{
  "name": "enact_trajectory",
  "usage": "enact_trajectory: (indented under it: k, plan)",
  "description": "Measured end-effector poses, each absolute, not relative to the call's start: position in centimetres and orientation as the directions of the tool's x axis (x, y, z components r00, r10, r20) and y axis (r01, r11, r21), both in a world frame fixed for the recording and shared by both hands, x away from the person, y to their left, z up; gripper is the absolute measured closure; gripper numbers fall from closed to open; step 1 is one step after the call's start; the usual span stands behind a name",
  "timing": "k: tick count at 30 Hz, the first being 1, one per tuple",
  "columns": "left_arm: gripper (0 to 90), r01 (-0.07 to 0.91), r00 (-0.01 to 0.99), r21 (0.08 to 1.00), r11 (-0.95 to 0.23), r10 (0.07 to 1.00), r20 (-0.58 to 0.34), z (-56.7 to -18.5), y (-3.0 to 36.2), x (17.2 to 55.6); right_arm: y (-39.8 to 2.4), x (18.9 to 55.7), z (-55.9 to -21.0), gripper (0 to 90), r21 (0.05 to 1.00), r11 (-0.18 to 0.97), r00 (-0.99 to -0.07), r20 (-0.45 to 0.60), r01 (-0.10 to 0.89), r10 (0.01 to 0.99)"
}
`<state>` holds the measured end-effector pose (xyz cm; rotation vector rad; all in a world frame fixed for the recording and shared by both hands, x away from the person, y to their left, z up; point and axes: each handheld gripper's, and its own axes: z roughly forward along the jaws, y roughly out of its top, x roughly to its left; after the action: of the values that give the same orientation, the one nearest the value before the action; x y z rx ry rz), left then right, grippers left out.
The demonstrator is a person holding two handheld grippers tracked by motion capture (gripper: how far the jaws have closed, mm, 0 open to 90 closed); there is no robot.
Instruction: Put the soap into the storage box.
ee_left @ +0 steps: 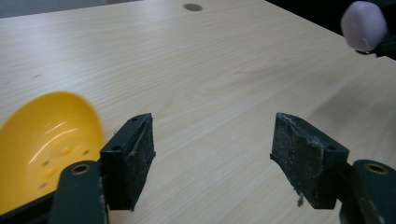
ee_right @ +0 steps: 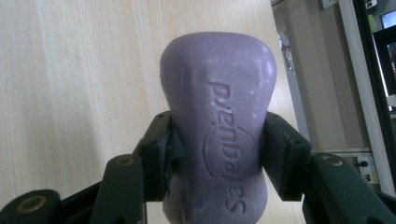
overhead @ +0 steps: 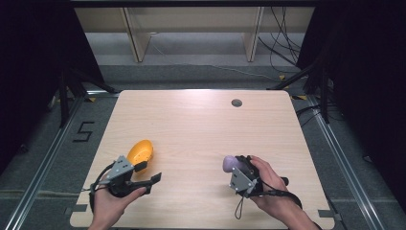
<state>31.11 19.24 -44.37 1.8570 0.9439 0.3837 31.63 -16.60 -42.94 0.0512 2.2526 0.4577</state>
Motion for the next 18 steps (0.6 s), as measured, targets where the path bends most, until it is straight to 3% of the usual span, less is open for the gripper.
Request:
enact_trajectory:
  k: [5, 11, 14, 18]
  plan:
    - [32.6, 0.415, 0.741, 0.863, -0.287, 0.657, -0.138, -43.9, 15.8, 32.2, -16.5, 31.1, -43.0, 50.2, 0.364, 0.927, -0.661, -0.718, -0.09, 0.218]
    - [32.7, 0.409, 0.779, 0.864, -0.294, 0.605, -0.163, -42.2, 12.9, 33.4, -16.5, 31.1, -42.9, 50.2, 0.358, 0.929, -0.653, -0.727, -0.096, 0.212]
    - [33.2, 0.397, 0.8, 0.863, -0.311, 0.578, -0.159, -41.5, 11.7, 33.7, -16.5, 31.4, -42.7, 50.2, 0.332, 0.933, -0.647, -0.744, -0.14, 0.167]
    - [34.0, 0.405, 0.811, 0.862, -0.306, 0.555, -0.184, -41.2, 10.1, 34.1, -16.3, 31.1, -42.9, 50.2, 0.375, 0.923, -0.649, -0.725, -0.093, 0.229]
